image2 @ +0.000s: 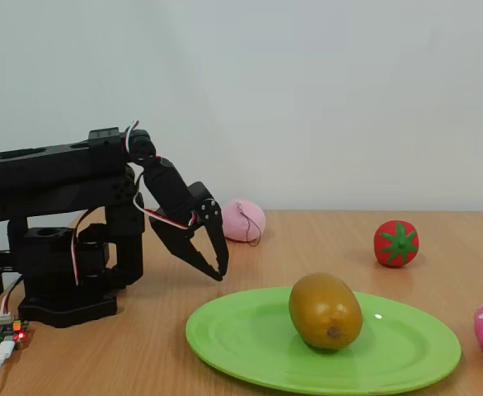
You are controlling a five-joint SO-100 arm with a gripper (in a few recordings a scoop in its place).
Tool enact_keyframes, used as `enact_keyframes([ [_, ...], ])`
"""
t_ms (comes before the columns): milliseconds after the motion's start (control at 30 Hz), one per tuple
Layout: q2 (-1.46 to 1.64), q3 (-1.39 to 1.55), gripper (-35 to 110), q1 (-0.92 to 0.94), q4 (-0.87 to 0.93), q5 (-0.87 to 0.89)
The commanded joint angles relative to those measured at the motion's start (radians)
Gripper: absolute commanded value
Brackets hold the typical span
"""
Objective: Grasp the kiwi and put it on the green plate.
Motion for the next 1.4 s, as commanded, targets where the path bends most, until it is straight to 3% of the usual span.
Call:
enact_keyframes([
  [0,0.02,0.006,-8,-0.009,0.005,-0.02],
  [700,0.02,0.006,-8,-0.009,0.005,-0.018],
  [1000,0.021,0.005,-8,0.146,0.005,0.137],
  [1367,0.025,0.003,-8,0.051,0.005,0.026],
])
